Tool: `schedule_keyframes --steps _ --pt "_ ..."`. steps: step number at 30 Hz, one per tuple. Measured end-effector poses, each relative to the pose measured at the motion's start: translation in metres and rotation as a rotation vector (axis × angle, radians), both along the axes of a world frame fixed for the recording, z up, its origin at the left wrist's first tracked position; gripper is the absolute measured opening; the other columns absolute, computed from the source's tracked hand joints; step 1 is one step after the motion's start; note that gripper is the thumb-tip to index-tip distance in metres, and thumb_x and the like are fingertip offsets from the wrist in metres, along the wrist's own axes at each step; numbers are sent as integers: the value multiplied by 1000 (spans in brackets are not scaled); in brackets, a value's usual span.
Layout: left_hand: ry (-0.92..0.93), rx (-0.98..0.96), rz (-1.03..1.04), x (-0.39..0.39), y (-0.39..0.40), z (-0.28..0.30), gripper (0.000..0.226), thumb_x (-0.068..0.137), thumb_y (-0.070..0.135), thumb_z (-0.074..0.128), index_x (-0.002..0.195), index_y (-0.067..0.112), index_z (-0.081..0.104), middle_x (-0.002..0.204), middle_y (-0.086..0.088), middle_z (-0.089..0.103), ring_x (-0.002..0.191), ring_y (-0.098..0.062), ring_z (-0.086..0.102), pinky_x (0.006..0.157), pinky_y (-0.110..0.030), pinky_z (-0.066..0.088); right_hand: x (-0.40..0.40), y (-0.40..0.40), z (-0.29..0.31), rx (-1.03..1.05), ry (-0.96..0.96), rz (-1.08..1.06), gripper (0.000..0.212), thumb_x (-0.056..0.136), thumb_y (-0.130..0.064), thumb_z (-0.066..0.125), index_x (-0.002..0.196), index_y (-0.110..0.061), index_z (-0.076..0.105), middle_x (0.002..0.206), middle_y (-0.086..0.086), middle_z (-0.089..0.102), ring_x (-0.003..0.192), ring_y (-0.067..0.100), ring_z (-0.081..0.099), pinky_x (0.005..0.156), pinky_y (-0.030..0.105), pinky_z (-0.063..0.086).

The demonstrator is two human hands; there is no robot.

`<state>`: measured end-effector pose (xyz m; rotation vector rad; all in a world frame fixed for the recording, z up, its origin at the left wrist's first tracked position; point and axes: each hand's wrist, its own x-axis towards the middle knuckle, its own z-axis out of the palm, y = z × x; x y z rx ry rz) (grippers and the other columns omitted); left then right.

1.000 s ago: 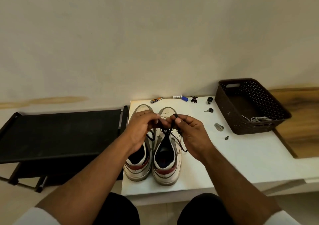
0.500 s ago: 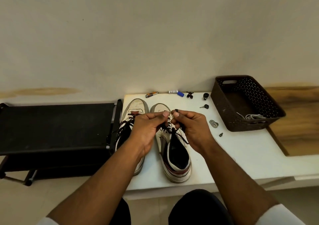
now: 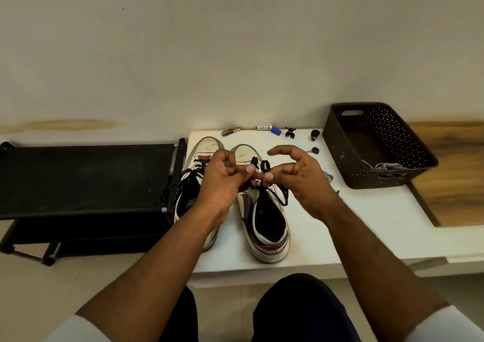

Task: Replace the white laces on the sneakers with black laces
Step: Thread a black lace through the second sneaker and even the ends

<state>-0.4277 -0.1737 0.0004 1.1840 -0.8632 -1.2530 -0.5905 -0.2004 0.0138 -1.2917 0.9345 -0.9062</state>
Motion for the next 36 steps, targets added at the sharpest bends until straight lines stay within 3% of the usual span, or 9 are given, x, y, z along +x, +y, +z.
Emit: schedule_keyframes --steps 5,12,18,21,25,28,32,34,36 --pt "-108 -130 -146 0 2 2 28 85 -11 61 87 8 40 61 -6 65 55 -18 66 53 -25 52 -10 -14 6 -67 255 206 58 81 10 65 119 -34 59 83 15 74 83 28 71 89 31 54" --pt "-217 -111 -104 -4 -2 0 27 81 -2 70 77 7 45 60 -9 66 53 -21 64 54 -30 53 -7 -11 0 -129 150 109 27 81 11 63 90 -11 75 78 8 75 73 20 72 72 25 57" --pt "-358 -171 -84 -12 7 -4 19 80 10 76 91 18 63 83 -8 67 66 -11 66 61 -25 55 5 -4 -16 -75 63 -123 13 77 11 68 80 -2 72 71 11 70 62 18 68 60 24 55" --pt "-273 -162 105 -20 8 -5 6 88 7 67 88 12 67 92 -8 67 67 -10 67 58 -22 53 9 -1 -17 -29 -41 -187 8 75 12 71 79 8 64 66 8 68 58 18 68 58 23 53" --pt "71 133 278 -26 0 -5 8 95 15 59 88 13 62 86 -8 66 55 -13 54 43 -20 43 16 -1 -21 -80 -81 -191 18 71 15 71 70 1 60 102 11 62 82 20 69 69 28 57" --pt "183 357 276 -24 -6 -2 5 96 17 57 91 15 57 84 -6 65 45 -11 52 38 -18 28 14 -7 -24 -506 254 -73 20 71 11 74 66 -5 62 109 8 65 97 14 64 78 20 52" --pt "46 355 163 -21 -9 7 21 95 8 55 111 20 48 93 -7 62 52 -11 53 34 -17 30 8 -12 -17 -1034 786 117 14 78 4 62 85 -8 64 77 5 66 73 23 62 73 31 36" --pt "-14 211 142 -19 -11 10 23 97 10 54 117 18 47 97 -8 57 62 -13 51 37 -15 36 7 -13 -12 -1044 923 139 18 82 1 60 89 -16 60 74 2 63 71 22 57 77 33 31" --pt "-72 67 76 -19 -10 12 10 97 16 55 107 15 51 94 -5 54 66 -14 50 42 -15 39 5 -16 -3 -764 844 171 21 86 -4 61 81 -22 51 76 -1 63 76 18 57 81 31 36"
